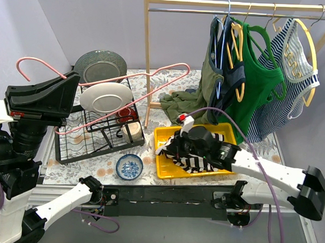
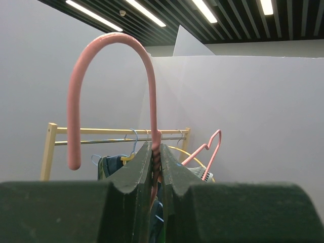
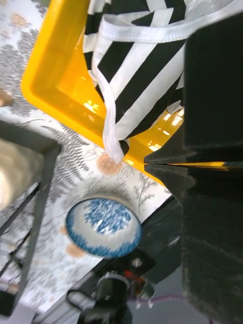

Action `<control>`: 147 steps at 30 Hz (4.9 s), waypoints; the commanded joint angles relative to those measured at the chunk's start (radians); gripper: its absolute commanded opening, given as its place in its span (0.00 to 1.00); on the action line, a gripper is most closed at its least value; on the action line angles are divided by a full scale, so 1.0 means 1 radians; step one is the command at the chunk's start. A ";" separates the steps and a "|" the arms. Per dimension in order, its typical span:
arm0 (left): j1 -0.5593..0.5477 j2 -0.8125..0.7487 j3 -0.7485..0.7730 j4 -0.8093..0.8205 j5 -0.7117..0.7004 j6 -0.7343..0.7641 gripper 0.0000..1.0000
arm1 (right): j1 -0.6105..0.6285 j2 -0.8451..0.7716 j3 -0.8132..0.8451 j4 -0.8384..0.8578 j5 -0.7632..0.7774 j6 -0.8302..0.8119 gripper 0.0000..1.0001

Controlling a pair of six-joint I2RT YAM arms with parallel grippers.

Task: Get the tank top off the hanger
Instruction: Place the tank top in the bin, then place the hanger at the clothesline.

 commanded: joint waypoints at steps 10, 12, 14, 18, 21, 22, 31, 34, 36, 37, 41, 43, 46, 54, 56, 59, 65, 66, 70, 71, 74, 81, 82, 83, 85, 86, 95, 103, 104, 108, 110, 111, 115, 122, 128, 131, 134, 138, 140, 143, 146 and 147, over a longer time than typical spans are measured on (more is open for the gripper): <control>0.001 0.033 0.023 0.000 0.028 -0.014 0.00 | 0.018 0.311 0.013 0.046 0.119 -0.094 0.01; 0.001 0.029 0.017 0.002 0.024 -0.011 0.00 | 0.018 0.335 -0.007 0.062 0.107 -0.101 0.01; 0.001 0.024 0.005 0.002 0.024 -0.011 0.00 | 0.018 0.365 -0.011 0.064 0.097 -0.102 0.01; 0.001 0.018 -0.019 0.002 0.015 -0.009 0.00 | 0.018 0.378 -0.017 0.063 0.128 -0.101 0.01; 0.001 0.011 -0.032 0.005 0.010 -0.011 0.00 | 0.018 0.388 -0.022 0.066 0.162 -0.108 0.01; 0.001 0.009 -0.035 0.006 0.010 -0.015 0.00 | 0.018 0.396 -0.022 0.067 0.166 -0.110 0.01; 0.001 0.001 -0.045 -0.015 0.010 -0.011 0.00 | 0.018 0.398 0.015 0.003 0.160 -0.099 0.01; 0.001 -0.008 -0.061 -0.037 0.002 -0.008 0.00 | 0.018 0.312 0.088 -0.080 0.140 -0.131 0.06; 0.001 -0.011 -0.075 -0.050 -0.005 -0.006 0.00 | 0.018 0.231 0.162 -0.147 0.111 -0.156 0.27; 0.001 -0.011 -0.080 -0.058 -0.004 -0.005 0.00 | 0.018 0.203 0.192 -0.172 0.105 -0.173 0.32; 0.001 -0.025 -0.084 -0.101 -0.021 0.009 0.00 | 0.018 0.065 0.324 -0.321 0.148 -0.193 0.61; 0.001 -0.034 -0.088 -0.125 -0.048 0.024 0.00 | 0.018 -0.036 0.378 -0.356 0.136 -0.222 0.63; 0.001 -0.037 -0.080 -0.167 -0.061 0.038 0.00 | 0.018 -0.156 0.450 -0.349 -0.032 -0.330 0.66; 0.001 0.044 -0.008 -0.306 0.089 0.055 0.00 | 0.018 -0.230 0.680 -0.410 -0.285 -0.489 0.85; 0.001 0.075 0.014 -0.334 0.142 0.061 0.00 | 0.018 -0.221 0.729 -0.433 -0.289 -0.492 0.86; 0.001 0.093 0.032 -0.366 0.218 0.071 0.00 | 0.016 -0.205 0.760 -0.438 -0.243 -0.450 0.87; 0.001 0.113 0.049 -0.402 0.306 0.078 0.00 | 0.018 -0.211 0.733 -0.395 -0.226 -0.403 0.91; 0.001 0.118 0.054 -0.411 0.321 0.078 0.00 | 0.018 -0.204 0.743 -0.398 -0.231 -0.406 0.91; 0.001 0.136 0.067 -0.426 0.389 0.075 0.00 | 0.018 -0.198 0.747 -0.407 -0.225 -0.406 0.90; 0.001 0.139 0.067 -0.426 0.396 0.077 0.00 | 0.018 -0.201 0.740 -0.399 -0.226 -0.406 0.89; 0.001 0.141 0.057 -0.422 0.426 0.074 0.00 | 0.018 -0.224 0.690 -0.364 -0.234 -0.404 0.88; 0.001 0.170 0.054 -0.408 0.447 0.069 0.00 | 0.018 -0.222 0.642 -0.333 -0.284 -0.378 0.61; 0.001 0.173 0.054 -0.408 0.446 0.066 0.00 | 0.018 -0.225 0.632 -0.327 -0.292 -0.369 0.52; 0.001 0.176 0.054 -0.405 0.446 0.061 0.00 | 0.018 -0.233 0.615 -0.321 -0.298 -0.366 0.32; 0.001 0.175 0.049 -0.405 0.441 0.060 0.00 | 0.018 -0.240 0.601 -0.304 -0.301 -0.357 0.15; 0.001 0.173 0.047 -0.406 0.433 0.057 0.00 | 0.018 -0.248 0.592 -0.298 -0.303 -0.357 0.02; 0.001 0.170 0.066 -0.406 0.393 0.044 0.78 | 0.016 -0.334 0.598 -0.261 -0.185 -0.351 0.01; 0.001 0.184 0.081 -0.434 0.372 0.060 0.98 | 0.018 -0.372 0.766 -0.414 0.147 -0.352 0.01; 0.001 0.185 0.084 -0.438 0.366 0.063 0.98 | 0.018 -0.362 0.795 -0.477 0.172 -0.354 0.01; 0.001 0.187 0.089 -0.461 0.318 0.090 0.98 | 0.018 -0.336 0.862 -0.569 0.261 -0.352 0.01; 0.001 0.187 0.081 -0.469 0.292 0.098 0.98 | 0.018 -0.317 0.875 -0.588 0.303 -0.348 0.01; 0.001 0.187 0.078 -0.469 0.265 0.100 0.98 | 0.018 -0.308 0.883 -0.612 0.315 -0.348 0.01; 0.001 0.191 0.075 -0.486 0.228 0.113 0.98 | 0.018 -0.256 0.921 -0.669 0.389 -0.335 0.01; 0.001 0.178 0.061 -0.509 0.197 0.149 0.98 | 0.018 -0.202 0.928 -0.639 0.462 -0.361 0.01; 0.001 0.176 0.028 -0.497 0.192 0.150 0.98 | 0.018 -0.133 0.846 -0.409 0.482 -0.435 0.01; 0.001 0.172 0.012 -0.488 0.205 0.135 0.98 | 0.018 -0.087 0.833 -0.289 0.530 -0.466 0.01; 0.000 0.161 -0.012 -0.480 0.231 0.121 0.98 | 0.018 -0.031 0.835 -0.214 0.571 -0.478 0.01; 0.001 0.127 -0.042 -0.465 0.225 0.118 0.98 | 0.018 0.054 0.892 -0.207 0.623 -0.452 0.01; 0.001 0.122 -0.042 -0.469 0.223 0.123 0.98 | 0.018 0.089 0.900 -0.197 0.642 -0.447 0.01; 0.001 0.115 -0.038 -0.471 0.225 0.127 0.98 | 0.018 0.121 0.886 -0.139 0.680 -0.449 0.01; 0.001 0.112 -0.038 -0.471 0.231 0.132 0.98 | 0.018 0.126 0.820 -0.019 0.677 -0.481 0.01; 0.001 0.110 -0.040 -0.471 0.228 0.133 0.98 | 0.018 0.125 0.808 -0.001 0.668 -0.486 0.01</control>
